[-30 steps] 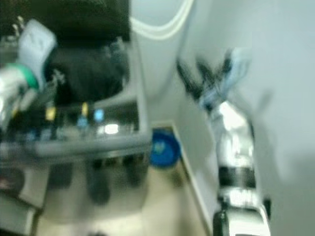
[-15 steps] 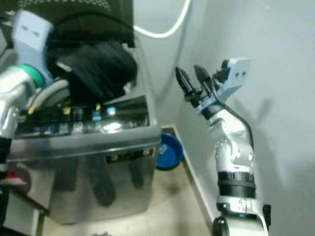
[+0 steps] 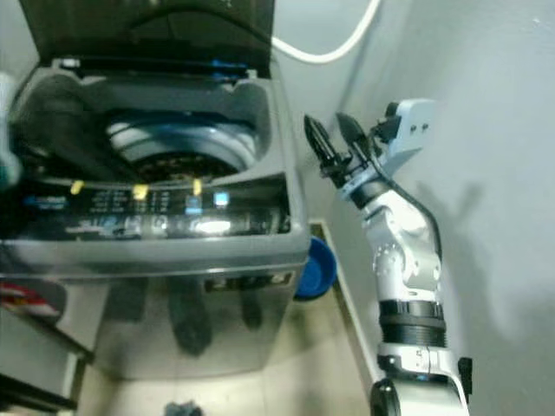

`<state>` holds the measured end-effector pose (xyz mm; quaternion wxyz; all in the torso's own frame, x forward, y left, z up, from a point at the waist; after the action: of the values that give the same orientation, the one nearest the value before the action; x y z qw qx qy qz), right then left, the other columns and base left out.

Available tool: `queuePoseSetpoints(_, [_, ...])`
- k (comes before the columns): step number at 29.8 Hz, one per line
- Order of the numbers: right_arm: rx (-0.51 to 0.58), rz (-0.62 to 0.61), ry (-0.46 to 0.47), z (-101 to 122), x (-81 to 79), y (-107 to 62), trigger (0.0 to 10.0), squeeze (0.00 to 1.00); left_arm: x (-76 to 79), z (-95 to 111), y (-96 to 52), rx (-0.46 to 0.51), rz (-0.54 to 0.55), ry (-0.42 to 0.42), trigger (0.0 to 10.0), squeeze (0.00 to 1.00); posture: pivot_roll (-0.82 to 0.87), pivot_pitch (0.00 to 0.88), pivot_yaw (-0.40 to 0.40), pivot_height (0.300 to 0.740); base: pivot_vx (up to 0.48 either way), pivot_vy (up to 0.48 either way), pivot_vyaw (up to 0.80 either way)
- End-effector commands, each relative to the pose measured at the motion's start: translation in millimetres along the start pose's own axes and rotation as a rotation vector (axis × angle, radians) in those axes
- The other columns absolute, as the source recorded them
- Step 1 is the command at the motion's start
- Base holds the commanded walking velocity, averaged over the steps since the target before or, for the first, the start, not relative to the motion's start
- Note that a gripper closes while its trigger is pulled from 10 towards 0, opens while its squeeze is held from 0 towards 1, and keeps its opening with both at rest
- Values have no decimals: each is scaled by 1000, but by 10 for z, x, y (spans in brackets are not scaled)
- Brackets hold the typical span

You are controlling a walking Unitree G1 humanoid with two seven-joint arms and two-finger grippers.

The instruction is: Clothes washing

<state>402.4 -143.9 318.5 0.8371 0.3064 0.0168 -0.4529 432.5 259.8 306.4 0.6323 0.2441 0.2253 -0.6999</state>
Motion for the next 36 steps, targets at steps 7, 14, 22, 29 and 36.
queuePoseSetpoints(7, [6,-17,-6,39,32,-36,10000,0,-274,767,-125,298,134,34,10000,0,40,119,5,740,0,0,0])
queuePoseSetpoints(14, [6,-19,3,30,35,-31,10000,0,201,1794,-717,853,141,380,10000,0,48,123,1,740,0,0,0])
queuePoseSetpoints(22, [5,-15,14,-2,15,-10,10000,0,571,1986,-800,913,204,718,10000,0,55,123,2,740,0,0,0])
queuePoseSetpoints(29, [7,-21,19,-3,29,-16,10000,0,-346,1056,-69,339,293,-5,10000,0,52,121,5,740,0,0,0])
queuePoseSetpoints(36, [8,-20,18,2,28,-5,10000,0,-884,567,13,198,410,-647,10000,0,51,120,5,740,0,0,0])
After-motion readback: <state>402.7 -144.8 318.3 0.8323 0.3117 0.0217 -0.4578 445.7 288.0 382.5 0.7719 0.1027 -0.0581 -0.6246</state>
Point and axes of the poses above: a point about 5 cm out from each wrist's last joint towards the gripper, its own y axis pointing out of the wrist towards the gripper, its own z axis along the axis of the wrist's last joint, x = y × z, the point moved 6 cm from there along y, pointing out of the wrist towards the gripper, and after that the axes turned 15 degrees about y, right-handed, at the moved point
